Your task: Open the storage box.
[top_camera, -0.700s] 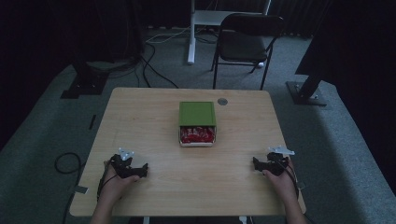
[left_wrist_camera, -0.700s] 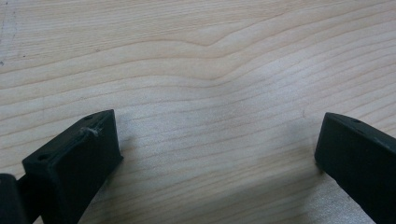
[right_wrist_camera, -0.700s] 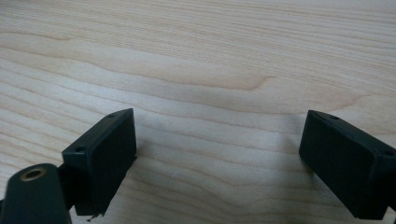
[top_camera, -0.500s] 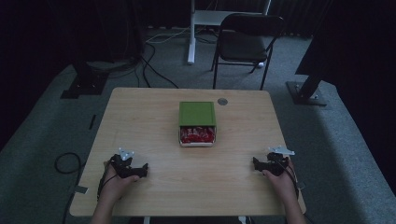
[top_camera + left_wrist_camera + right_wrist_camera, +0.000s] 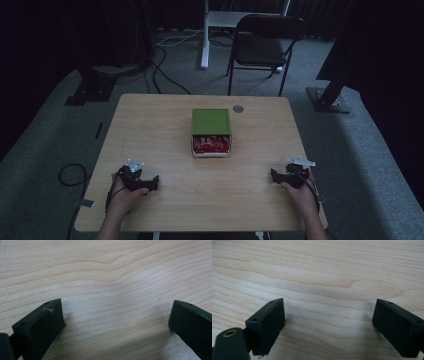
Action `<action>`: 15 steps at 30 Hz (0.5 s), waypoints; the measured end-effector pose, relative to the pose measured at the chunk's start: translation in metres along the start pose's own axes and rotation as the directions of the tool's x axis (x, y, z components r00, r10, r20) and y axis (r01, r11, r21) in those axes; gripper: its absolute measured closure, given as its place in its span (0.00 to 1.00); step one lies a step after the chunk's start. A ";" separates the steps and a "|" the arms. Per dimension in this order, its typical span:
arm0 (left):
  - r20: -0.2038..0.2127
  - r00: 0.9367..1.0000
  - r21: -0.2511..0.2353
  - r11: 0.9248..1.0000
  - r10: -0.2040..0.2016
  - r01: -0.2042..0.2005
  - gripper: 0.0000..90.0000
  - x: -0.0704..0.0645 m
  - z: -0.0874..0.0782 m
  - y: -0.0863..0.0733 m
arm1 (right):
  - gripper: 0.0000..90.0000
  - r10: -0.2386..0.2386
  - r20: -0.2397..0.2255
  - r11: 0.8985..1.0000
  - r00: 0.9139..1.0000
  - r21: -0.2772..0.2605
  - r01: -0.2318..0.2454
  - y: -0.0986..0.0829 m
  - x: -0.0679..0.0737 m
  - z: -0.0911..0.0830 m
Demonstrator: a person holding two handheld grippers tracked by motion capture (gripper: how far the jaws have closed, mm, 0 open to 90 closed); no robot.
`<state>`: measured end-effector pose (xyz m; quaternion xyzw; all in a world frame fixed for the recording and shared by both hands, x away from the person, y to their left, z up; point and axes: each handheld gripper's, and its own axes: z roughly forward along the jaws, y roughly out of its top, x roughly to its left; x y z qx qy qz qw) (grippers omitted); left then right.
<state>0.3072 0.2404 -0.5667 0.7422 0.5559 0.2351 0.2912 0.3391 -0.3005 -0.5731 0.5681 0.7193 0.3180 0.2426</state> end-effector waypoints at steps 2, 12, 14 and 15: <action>0.023 0.999 -0.001 1.000 0.028 -0.028 0.01 -0.002 0.000 0.001 | 0.12 0.000 0.000 1.000 1.000 0.000 0.000 0.000 0.000 0.000; 0.059 0.988 -0.016 0.990 0.140 -0.139 0.01 -0.018 0.005 0.009 | 0.12 0.009 0.008 1.000 1.000 0.000 -0.009 0.000 0.001 0.000; 0.063 0.986 -0.024 0.987 0.157 -0.156 0.01 -0.022 0.005 0.012 | 0.12 0.009 0.008 1.000 1.000 0.000 -0.009 0.000 0.001 0.000; 0.065 0.983 -0.029 0.985 0.171 -0.170 0.01 -0.023 0.005 0.013 | 0.12 0.009 0.007 1.000 1.000 0.000 -0.009 0.000 0.001 0.000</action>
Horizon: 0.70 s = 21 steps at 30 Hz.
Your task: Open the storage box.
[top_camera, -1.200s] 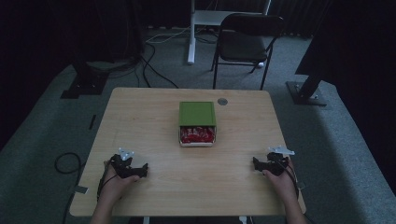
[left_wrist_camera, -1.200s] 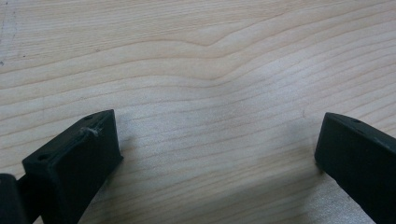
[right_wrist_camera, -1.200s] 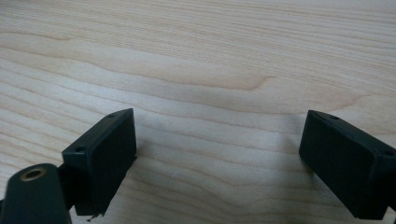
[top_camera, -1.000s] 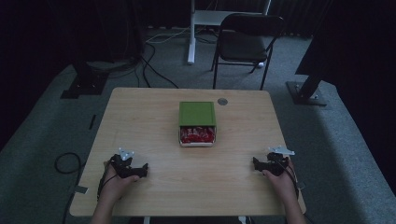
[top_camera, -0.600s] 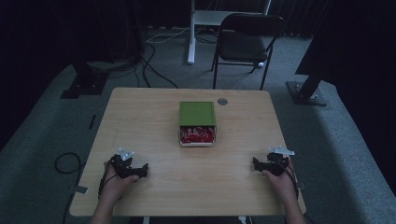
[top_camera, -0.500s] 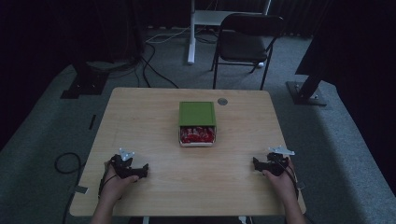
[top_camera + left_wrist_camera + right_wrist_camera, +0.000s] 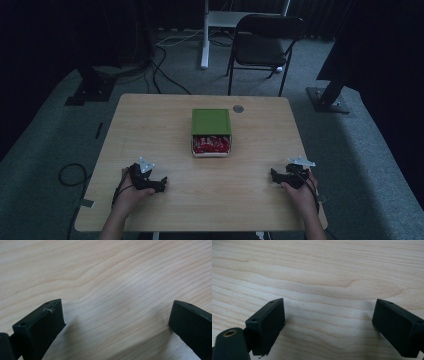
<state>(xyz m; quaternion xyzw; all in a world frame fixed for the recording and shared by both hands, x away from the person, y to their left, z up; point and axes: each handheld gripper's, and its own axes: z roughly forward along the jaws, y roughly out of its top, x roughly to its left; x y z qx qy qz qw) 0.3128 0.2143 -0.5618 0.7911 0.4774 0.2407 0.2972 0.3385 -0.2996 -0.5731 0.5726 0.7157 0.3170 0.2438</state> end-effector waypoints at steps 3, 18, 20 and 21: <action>0.013 1.000 -0.029 1.000 0.013 -0.013 0.01 -0.004 0.001 0.004 | 0.12 0.000 0.000 1.000 1.000 0.000 0.000 0.000 0.000 0.000; -0.024 0.992 -0.075 0.990 0.121 -0.122 0.01 -0.023 0.003 0.018 | 0.12 0.000 0.000 1.000 1.000 0.000 0.000 0.000 0.000 0.000; -0.026 0.989 -0.084 0.985 0.146 -0.148 0.01 -0.026 0.004 0.020 | 0.12 0.000 0.000 1.000 1.000 0.000 0.000 0.000 0.000 0.000; -0.025 0.988 -0.089 0.984 0.153 -0.155 0.01 -0.028 0.003 0.021 | 0.12 0.000 0.000 1.000 1.000 0.000 0.000 0.000 0.000 0.000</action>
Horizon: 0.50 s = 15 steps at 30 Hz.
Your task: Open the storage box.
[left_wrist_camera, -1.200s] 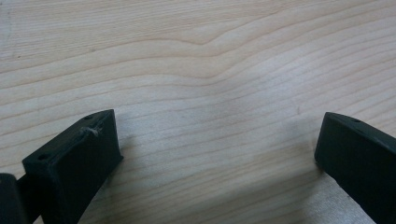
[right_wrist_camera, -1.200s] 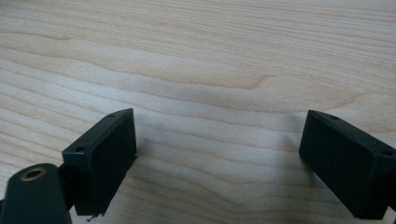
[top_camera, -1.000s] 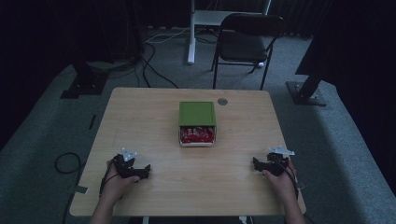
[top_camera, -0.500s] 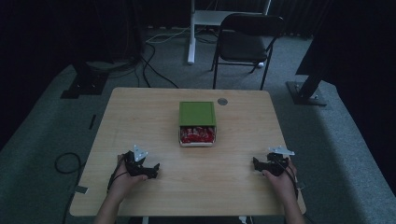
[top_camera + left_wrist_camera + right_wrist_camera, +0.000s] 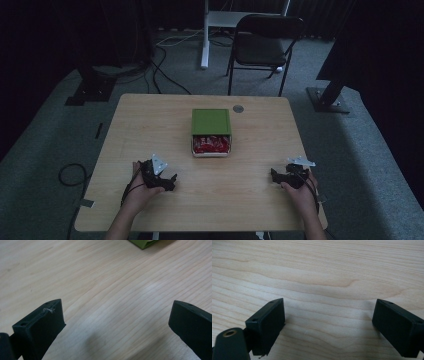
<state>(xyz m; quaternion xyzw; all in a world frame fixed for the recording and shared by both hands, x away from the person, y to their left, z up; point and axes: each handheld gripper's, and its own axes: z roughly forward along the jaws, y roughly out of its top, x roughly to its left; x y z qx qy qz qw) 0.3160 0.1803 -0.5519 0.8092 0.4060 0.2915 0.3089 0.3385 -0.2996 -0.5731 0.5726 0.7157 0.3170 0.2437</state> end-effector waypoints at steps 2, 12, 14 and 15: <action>0.012 1.000 -0.009 1.000 0.006 -0.006 0.01 -0.003 0.000 0.003 | 0.12 0.000 0.000 1.000 1.000 0.000 0.000 0.000 0.000 0.000; 0.012 0.996 -0.058 0.995 0.084 -0.083 0.01 -0.023 0.003 0.017 | 0.12 0.002 0.000 1.000 1.000 -0.001 -0.002 0.000 0.000 0.000; 0.013 0.995 -0.065 0.993 0.103 -0.102 0.01 -0.028 0.005 0.019 | 0.12 0.001 0.000 1.000 1.000 -0.001 -0.001 0.000 0.000 0.000; 0.012 0.993 -0.062 0.991 0.117 -0.116 0.01 -0.030 0.006 0.020 | 0.12 0.001 -0.001 1.000 1.000 -0.001 -0.001 0.000 0.000 0.000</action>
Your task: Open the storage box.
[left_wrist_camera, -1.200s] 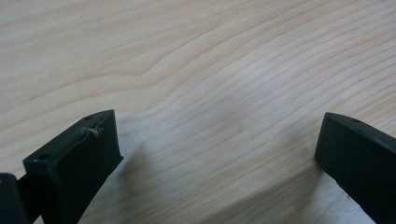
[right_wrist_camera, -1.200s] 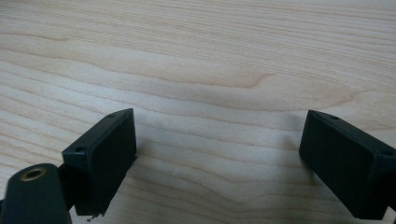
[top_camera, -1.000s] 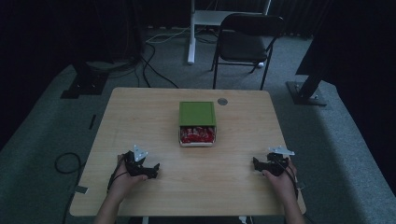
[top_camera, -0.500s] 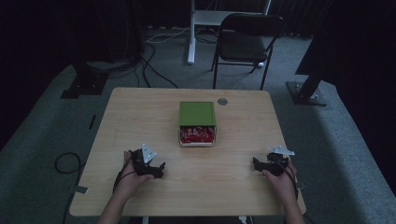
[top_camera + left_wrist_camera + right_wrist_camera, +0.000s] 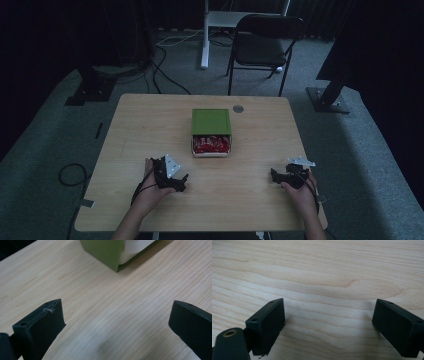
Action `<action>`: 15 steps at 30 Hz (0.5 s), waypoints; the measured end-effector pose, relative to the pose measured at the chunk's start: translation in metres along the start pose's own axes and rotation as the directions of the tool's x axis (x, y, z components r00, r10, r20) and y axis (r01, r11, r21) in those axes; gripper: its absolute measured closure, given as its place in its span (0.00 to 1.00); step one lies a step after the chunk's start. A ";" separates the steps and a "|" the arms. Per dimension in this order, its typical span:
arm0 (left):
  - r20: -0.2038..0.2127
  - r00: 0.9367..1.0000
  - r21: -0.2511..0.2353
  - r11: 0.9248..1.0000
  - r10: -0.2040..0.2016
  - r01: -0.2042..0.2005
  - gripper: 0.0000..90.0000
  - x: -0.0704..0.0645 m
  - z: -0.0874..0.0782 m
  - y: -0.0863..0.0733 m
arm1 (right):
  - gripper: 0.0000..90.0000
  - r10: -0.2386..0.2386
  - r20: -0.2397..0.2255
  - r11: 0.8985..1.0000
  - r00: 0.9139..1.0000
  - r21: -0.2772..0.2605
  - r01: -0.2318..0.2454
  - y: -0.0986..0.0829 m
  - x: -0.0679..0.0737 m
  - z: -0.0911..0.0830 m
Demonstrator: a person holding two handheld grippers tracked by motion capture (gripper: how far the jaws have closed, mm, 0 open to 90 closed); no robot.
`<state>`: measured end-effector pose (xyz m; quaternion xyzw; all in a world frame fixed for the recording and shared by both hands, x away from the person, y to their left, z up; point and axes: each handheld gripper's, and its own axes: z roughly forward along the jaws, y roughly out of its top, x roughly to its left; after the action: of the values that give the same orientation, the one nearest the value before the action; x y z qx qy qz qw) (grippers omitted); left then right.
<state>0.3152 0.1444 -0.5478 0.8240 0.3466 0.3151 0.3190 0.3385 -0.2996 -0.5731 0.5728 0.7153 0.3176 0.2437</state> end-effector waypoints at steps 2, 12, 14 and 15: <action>-0.008 1.000 -0.003 1.000 0.022 -0.022 0.01 -0.003 0.002 0.002 | 0.12 -0.001 0.000 1.000 1.000 0.000 0.001 0.000 0.000 0.000; -0.006 0.994 -0.026 0.994 0.107 -0.107 0.01 -0.014 0.005 0.016 | 0.12 -0.001 0.000 1.000 1.000 0.001 0.001 0.000 0.000 0.000; -0.005 0.994 -0.035 0.993 0.113 -0.113 0.01 -0.017 0.006 0.018 | 0.12 -0.001 0.000 1.000 1.000 0.001 0.001 0.000 0.000 0.000; -0.005 0.994 -0.035 0.993 0.113 -0.113 0.01 -0.017 0.006 0.018 | 0.12 -0.001 0.000 1.000 1.000 0.001 0.001 0.000 0.000 0.000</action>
<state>0.3165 0.1193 -0.5424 0.8360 0.2944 0.3399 0.3146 0.3385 -0.2997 -0.5730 0.5725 0.7158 0.3170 0.2437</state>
